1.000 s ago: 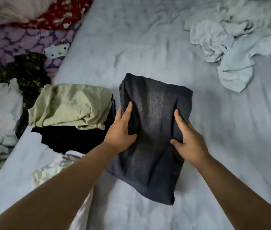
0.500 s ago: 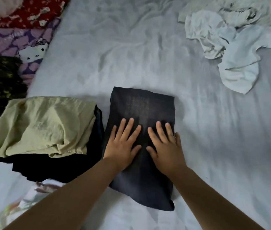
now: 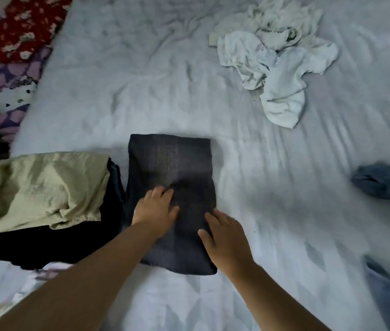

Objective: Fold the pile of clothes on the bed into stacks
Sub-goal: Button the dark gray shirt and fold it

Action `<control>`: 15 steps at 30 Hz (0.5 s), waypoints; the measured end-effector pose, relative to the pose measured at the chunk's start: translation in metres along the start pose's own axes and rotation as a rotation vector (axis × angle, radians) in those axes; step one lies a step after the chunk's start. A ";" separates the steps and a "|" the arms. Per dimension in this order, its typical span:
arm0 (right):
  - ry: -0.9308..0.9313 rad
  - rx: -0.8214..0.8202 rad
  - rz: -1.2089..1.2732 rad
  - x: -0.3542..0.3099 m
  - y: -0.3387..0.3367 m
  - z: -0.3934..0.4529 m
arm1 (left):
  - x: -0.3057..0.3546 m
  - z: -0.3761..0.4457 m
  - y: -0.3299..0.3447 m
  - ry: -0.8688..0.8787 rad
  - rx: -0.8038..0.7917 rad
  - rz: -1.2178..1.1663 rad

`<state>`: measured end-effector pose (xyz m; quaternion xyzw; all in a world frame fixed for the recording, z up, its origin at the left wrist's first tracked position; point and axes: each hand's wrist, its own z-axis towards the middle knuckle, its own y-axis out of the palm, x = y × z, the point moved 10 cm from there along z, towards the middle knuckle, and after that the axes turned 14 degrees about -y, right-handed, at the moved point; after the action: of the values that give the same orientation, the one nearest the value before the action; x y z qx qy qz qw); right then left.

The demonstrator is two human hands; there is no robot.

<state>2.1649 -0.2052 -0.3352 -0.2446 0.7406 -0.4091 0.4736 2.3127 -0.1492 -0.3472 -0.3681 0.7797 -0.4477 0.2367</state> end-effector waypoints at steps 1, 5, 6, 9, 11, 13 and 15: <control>0.035 0.091 0.049 0.001 -0.014 -0.016 | 0.006 -0.019 -0.006 0.026 0.048 -0.041; 0.196 0.144 0.164 -0.004 -0.049 -0.097 | 0.029 -0.105 -0.008 0.114 -0.029 -0.234; 0.228 0.135 0.128 -0.009 -0.057 -0.117 | 0.035 -0.124 -0.013 0.132 -0.036 -0.268; 0.276 0.247 0.061 -0.014 -0.078 -0.173 | 0.051 -0.174 -0.031 0.182 -0.057 -0.353; 0.321 0.333 0.039 -0.022 -0.095 -0.216 | 0.065 -0.207 -0.043 0.237 -0.058 -0.392; 0.424 0.296 0.039 -0.023 -0.101 -0.253 | 0.078 -0.238 -0.057 0.297 -0.065 -0.432; 0.492 0.338 0.062 -0.020 -0.107 -0.295 | 0.092 -0.270 -0.065 0.352 -0.089 -0.453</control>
<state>1.9051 -0.1385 -0.1719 -0.0328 0.7616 -0.5591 0.3261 2.0910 -0.1010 -0.1621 -0.4595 0.7258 -0.5113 -0.0244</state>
